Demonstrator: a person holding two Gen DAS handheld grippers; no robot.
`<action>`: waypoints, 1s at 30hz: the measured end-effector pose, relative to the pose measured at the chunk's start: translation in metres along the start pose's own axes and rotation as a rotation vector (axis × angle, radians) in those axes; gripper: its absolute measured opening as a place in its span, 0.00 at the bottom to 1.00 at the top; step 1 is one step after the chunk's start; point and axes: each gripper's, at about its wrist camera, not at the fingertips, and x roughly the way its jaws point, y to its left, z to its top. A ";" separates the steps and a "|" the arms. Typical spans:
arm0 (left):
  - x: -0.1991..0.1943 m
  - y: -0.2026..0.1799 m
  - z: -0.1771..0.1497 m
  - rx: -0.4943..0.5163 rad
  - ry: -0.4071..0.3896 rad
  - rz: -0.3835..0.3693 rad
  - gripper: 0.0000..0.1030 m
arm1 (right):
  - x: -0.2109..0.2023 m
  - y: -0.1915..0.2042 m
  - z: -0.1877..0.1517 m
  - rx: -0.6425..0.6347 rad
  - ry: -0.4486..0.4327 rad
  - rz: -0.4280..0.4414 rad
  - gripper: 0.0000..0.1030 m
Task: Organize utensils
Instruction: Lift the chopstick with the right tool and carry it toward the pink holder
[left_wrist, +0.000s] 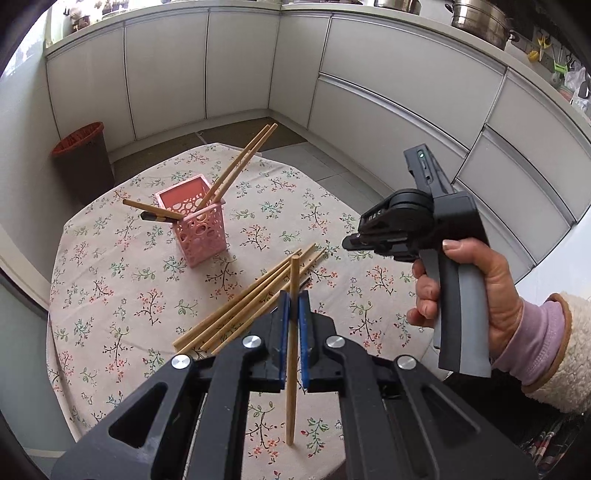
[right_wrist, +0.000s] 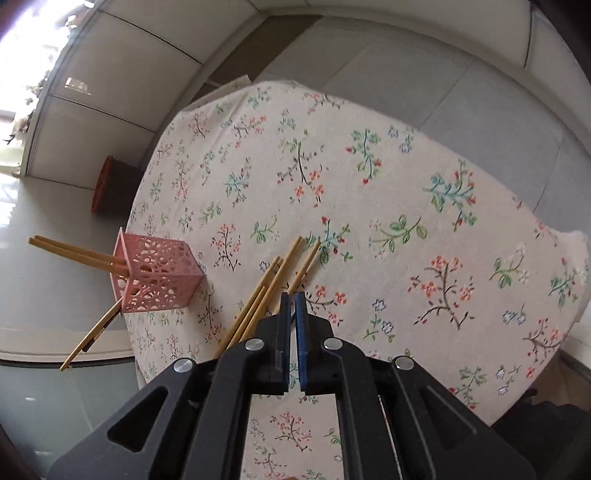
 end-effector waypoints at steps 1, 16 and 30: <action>-0.002 -0.001 0.000 -0.003 -0.006 -0.003 0.04 | 0.010 0.001 0.001 0.013 0.028 -0.013 0.12; -0.011 0.016 -0.002 -0.024 -0.045 -0.016 0.04 | 0.069 0.022 0.020 0.111 0.020 -0.266 0.29; -0.024 0.023 0.000 -0.063 -0.079 0.018 0.04 | 0.036 0.014 0.015 0.108 -0.085 -0.075 0.05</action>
